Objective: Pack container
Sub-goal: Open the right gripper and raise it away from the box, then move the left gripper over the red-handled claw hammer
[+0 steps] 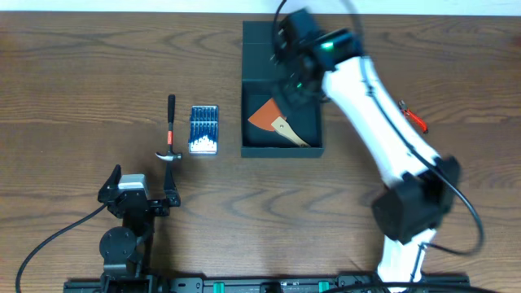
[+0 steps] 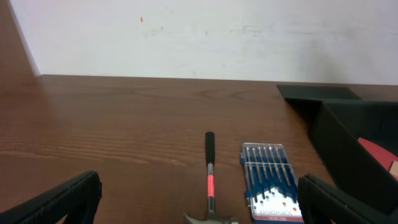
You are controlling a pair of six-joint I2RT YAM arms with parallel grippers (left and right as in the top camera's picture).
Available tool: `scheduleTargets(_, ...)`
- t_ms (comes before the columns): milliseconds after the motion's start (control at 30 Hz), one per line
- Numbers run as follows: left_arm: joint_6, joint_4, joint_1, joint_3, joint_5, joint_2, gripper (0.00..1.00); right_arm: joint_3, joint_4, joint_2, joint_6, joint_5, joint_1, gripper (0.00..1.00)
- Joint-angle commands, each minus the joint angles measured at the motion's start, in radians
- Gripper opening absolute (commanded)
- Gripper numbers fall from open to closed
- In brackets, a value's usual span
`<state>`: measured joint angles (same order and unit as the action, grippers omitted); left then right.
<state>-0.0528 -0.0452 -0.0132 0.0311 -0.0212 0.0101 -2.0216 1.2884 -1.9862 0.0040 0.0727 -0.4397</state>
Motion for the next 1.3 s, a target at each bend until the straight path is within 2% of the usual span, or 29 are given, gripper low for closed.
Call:
scheduleTargets(0,-0.006,-0.021,0.005,-0.027,0.003,-0.006,0.99,-0.043,0.012,0.109,0.090,0.089,0.075,0.99)
scheduleTargets(267,-0.007,-0.021,0.005,-0.027,0.003,-0.006,0.98,-0.043,0.064,0.231,0.130,0.089,0.288,0.99)
scheduleTargets(533,-0.006,-0.021,0.005,-0.027,0.003,-0.006,0.98,-0.043,0.155,0.240,0.130,0.088,0.495,0.99)
scheduleTargets(767,0.237,-0.032,0.005,-0.022,0.002,0.010,0.98,-0.043,0.157,0.239,0.130,0.034,0.562,0.99)
scheduleTargets(833,0.268,-0.080,0.005,0.001,0.002,0.029,0.98,-0.043,0.157,0.239,0.130,0.031,0.562,0.99)
scheduleTargets(1067,0.280,-0.437,0.005,0.229,0.006,0.198,0.98,-0.043,0.160,0.239,0.130,0.031,0.561,0.99)
scheduleTargets(1267,0.280,-0.530,0.005,0.458,0.014,0.414,0.99,-0.043,0.160,0.239,0.130,0.031,0.561,0.99)
